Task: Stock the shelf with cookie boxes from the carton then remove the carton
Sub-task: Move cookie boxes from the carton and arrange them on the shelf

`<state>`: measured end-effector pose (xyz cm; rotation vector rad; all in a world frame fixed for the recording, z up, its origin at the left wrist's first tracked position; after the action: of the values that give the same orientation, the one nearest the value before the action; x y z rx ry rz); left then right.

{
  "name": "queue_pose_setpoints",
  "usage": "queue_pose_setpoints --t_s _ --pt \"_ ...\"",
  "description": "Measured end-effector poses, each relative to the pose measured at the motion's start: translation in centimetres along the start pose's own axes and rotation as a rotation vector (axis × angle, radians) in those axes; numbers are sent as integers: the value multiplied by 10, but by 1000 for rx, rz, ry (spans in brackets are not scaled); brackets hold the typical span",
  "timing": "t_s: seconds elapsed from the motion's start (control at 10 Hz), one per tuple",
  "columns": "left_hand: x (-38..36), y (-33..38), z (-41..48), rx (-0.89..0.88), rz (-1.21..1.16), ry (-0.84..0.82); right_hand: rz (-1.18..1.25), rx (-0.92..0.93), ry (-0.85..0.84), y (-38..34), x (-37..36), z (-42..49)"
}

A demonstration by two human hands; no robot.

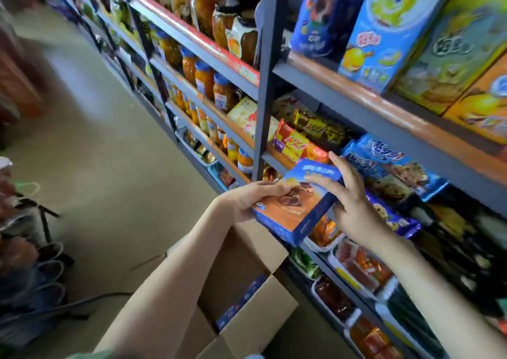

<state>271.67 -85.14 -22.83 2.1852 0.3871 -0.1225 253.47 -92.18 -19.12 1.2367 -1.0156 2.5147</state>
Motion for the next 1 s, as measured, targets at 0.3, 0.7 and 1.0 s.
queue_pose_setpoints --t_s 0.3,0.7,1.0 --pt "-114 53 -22 -206 35 -26 272 -338 245 11 127 -22" --pt "-194 67 -90 198 -144 1145 936 -259 171 -18 223 -29" --pt "-276 168 -113 -558 307 -157 964 -133 449 -53 307 4"
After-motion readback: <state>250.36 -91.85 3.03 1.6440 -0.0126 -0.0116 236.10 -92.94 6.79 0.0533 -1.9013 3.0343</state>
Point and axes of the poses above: each hand's wrist, its own z-axis towards the middle knuckle, its own x-axis out of the back of the hand, y = z × x, the point moved 3 cm from there along z, towards the middle knuckle, and after that the axes turned 9 degrees about y, right-handed, at the moved point
